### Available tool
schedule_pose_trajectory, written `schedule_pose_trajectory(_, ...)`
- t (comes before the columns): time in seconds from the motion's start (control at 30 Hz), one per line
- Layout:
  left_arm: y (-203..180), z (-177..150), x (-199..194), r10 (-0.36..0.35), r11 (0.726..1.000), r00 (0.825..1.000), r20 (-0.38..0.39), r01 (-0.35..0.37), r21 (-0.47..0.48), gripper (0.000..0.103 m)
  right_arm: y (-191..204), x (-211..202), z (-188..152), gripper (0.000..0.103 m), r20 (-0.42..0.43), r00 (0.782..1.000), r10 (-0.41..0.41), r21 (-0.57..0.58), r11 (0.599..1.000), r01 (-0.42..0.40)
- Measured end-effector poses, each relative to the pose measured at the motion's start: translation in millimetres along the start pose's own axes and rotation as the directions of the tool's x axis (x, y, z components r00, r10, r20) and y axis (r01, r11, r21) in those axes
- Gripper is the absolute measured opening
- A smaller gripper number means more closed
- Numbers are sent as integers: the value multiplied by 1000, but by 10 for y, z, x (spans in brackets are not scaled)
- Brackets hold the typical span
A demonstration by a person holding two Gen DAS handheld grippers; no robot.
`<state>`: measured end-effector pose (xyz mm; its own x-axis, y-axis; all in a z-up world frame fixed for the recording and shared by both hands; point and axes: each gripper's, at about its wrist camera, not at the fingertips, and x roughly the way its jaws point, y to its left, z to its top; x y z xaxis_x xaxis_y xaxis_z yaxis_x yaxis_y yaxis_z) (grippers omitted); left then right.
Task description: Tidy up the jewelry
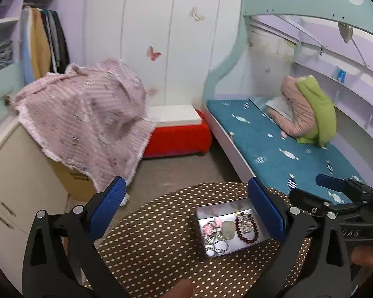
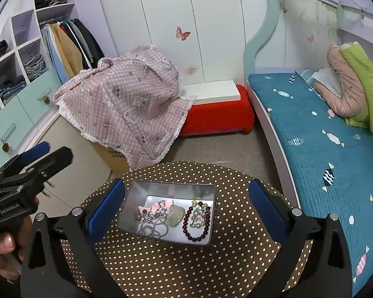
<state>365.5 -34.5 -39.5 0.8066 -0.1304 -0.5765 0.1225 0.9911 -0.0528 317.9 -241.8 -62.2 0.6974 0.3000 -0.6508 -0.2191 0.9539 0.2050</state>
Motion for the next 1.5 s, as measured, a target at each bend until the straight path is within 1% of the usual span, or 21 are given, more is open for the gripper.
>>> schedule_pose_trajectory(0.17, 23, -64, -412, 36, 999, 998, 60, -37, 11, 98, 107, -278, -69, 96, 50, 999, -8, 13, 1000, 8)
schedule_pose_trajectory(0.33, 2, -217, -938, 63, 998, 989, 137, -66, 20, 98, 277, -722, -229, 96, 125, 991, -38, 12, 999, 36)
schedule_pose_trajectory(0.5, -59, -486, -1419, 65, 997, 981, 184, -71, 24, 98, 380, -1178, -558, 96, 183, 978, -98, 29, 995, 94)
schedule_pose_trajectory(0.67, -68, -794, -1843, 93, 996, 975, 204, -92, -14, 98, 492, -1538, -820, 96, 212, 965, -155, 18, 988, 155)
schedule_pose_trajectory(0.77, -70, -934, -2091, 133, 991, 965, 224, -129, -33, 98, 589, -1760, -967, 96, 242, 955, -172, -2, 984, 178)
schedule_pose_trajectory(0.87, -82, -1064, -2361, 170, 985, 953, 251, -162, -50, 98, 641, -1998, -1174, 96, 276, 942, -193, 4, 980, 199)
schedule_pose_trajectory(1.0, -151, -1225, -2673, 199, 980, 938, 283, -192, -53, 98, 693, -2138, -1344, 96, 298, 928, -222, 11, 973, 230)
schedule_pose_trajectory(1.07, -177, -1288, -2771, 210, 978, 932, 295, -202, -56, 98, 726, -2211, -1436, 96, 316, 920, -232, 13, 971, 240)
schedule_pose_trajectory(1.2, -255, -1465, -2941, 209, 978, 927, 313, -206, -42, 98, 833, -2352, -1602, 96, 347, 904, -251, 4, 964, 266)
schedule_pose_trajectory(1.3, -325, -1602, -3092, 208, 977, 919, 335, -211, -28, 98, 924, -2461, -1755, 96, 365, 892, -266, 4, 959, 284)
schedule_pose_trajectory(1.5, -532, -1804, -3365, 135, 987, 924, 358, -157, 33, 98, 1005, -2608, -1966, 96, 379, 876, -299, 39, 951, 307)
